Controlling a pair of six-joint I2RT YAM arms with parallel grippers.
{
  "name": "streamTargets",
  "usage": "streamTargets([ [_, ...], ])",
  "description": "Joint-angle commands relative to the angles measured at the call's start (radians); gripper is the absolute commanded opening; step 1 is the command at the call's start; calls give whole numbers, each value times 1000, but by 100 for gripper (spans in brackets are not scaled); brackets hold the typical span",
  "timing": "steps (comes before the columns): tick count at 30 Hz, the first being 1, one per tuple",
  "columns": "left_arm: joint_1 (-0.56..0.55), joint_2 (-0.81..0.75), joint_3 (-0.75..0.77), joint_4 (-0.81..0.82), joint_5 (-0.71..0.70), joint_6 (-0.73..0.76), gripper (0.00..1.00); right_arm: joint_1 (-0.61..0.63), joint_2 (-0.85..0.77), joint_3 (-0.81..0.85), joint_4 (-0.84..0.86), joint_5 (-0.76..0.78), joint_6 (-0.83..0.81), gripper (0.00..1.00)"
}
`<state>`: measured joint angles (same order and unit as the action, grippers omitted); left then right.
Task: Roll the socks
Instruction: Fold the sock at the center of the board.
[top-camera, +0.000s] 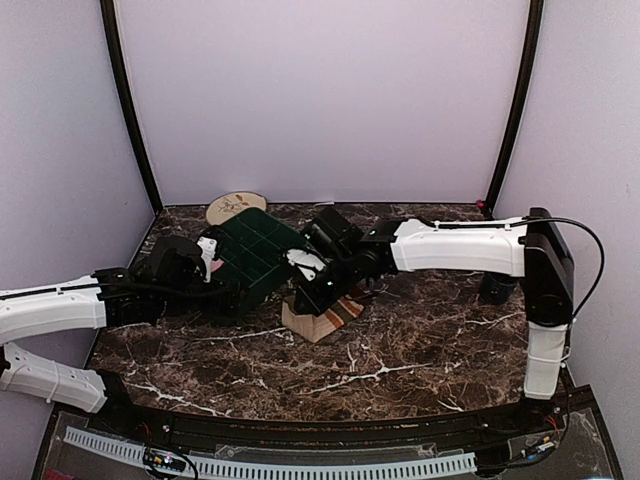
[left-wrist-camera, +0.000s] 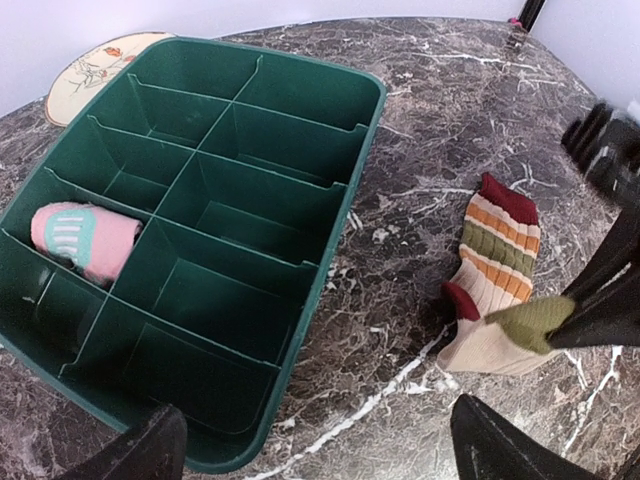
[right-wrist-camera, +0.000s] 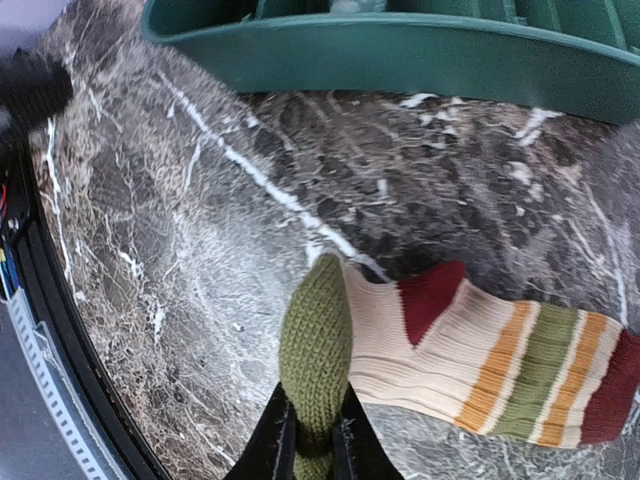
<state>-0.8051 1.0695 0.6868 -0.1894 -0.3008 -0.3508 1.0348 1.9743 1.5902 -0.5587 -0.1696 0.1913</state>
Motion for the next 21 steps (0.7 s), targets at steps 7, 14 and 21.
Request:
streamTargets([
  [7, 5, 173, 103, 94, 61, 74, 94, -139, -105, -115, 95, -82, 37, 11],
  [14, 4, 312, 191, 126, 111, 114, 94, -214, -126, -165, 104, -67, 24, 10],
  [21, 4, 427, 273, 135, 154, 143, 94, -262, -126, -200, 114, -57, 14, 10],
])
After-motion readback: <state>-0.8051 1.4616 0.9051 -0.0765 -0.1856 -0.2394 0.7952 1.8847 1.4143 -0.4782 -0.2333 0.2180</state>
